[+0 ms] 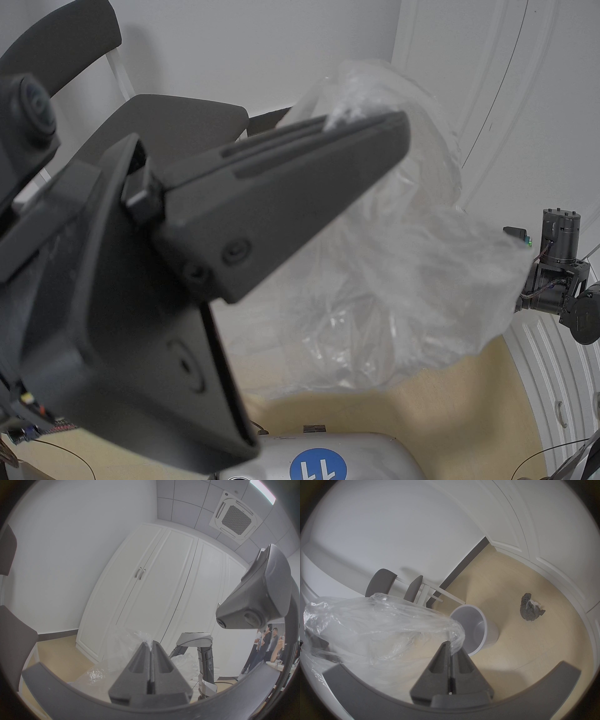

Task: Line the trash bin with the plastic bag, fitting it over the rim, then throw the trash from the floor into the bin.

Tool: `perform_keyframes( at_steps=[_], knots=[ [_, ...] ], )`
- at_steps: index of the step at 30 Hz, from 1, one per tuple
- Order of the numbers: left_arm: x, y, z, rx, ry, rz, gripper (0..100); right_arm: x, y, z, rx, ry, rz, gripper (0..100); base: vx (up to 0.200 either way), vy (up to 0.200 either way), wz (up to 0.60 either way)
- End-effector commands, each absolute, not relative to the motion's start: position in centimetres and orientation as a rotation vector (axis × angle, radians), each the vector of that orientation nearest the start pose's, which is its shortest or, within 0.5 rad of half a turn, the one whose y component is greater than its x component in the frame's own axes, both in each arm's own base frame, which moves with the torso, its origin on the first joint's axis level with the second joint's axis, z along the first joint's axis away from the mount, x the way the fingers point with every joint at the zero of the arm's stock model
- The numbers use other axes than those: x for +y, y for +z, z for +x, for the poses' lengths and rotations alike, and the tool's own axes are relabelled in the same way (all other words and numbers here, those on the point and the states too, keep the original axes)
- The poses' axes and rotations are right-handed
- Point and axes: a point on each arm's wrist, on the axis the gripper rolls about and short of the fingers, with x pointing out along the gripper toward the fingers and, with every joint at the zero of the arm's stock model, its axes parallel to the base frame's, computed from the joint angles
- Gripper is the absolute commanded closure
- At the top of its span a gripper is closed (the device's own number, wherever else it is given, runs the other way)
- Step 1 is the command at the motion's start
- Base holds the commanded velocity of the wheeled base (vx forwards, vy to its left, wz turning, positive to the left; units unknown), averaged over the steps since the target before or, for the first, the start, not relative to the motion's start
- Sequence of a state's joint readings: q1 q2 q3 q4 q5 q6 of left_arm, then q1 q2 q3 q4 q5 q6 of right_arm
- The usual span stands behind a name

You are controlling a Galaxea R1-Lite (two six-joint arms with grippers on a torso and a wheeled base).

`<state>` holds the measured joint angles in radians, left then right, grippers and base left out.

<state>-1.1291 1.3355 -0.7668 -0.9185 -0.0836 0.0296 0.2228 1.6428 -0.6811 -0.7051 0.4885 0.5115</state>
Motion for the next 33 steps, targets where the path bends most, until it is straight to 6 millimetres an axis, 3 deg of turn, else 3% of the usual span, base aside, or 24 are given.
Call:
perform_keyframes(
  at_steps=[1, 8, 12, 19, 24, 30, 33],
  knots=[
    [-19.0, 29.2, 9.2, -0.325, -1.172, -0.148, 100, 7.2, 17.6, 26.9, 0.426, 0.623, 0.520, 100, 0.000, 0.000, 0.00],
    [-16.4, 24.7, 13.3, -0.163, -0.963, -0.034, 100, 6.9, 19.4, 25.2, 0.301, 0.497, 0.408, 100, 0.000, 0.000, 0.00],
    [-16.2, 23.1, 15.0, -0.057, -0.899, 0.014, 100, 7.0, 20.8, 23.5, 0.232, 0.467, 0.338, 100, 0.000, 0.000, 0.00],
    [-16.2, 21.0, 16.6, 0.078, -0.849, 0.064, 100, 6.9, 21.4, 21.5, 0.160, 0.429, 0.206, 100, 0.000, 0.000, 0.00],
    [-16.3, 19.2, 17.9, 0.141, -0.805, 0.106, 100, 7.5, 21.5, 21.0, 0.149, 0.416, 0.179, 100, 0.000, 0.000, 0.00],
    [-16.8, 15.9, 18.8, 0.216, -0.654, 0.263, 100, 10.2, 20.4, 20.5, 0.183, 0.440, 0.127, 100, 0.000, 0.000, 0.00],
    [-17.4, 15.2, 18.7, 0.213, -0.596, 0.284, 100, 10.8, 19.7, 19.7, 0.199, 0.427, 0.100, 100, 0.000, 0.000, 0.00]
  ],
)
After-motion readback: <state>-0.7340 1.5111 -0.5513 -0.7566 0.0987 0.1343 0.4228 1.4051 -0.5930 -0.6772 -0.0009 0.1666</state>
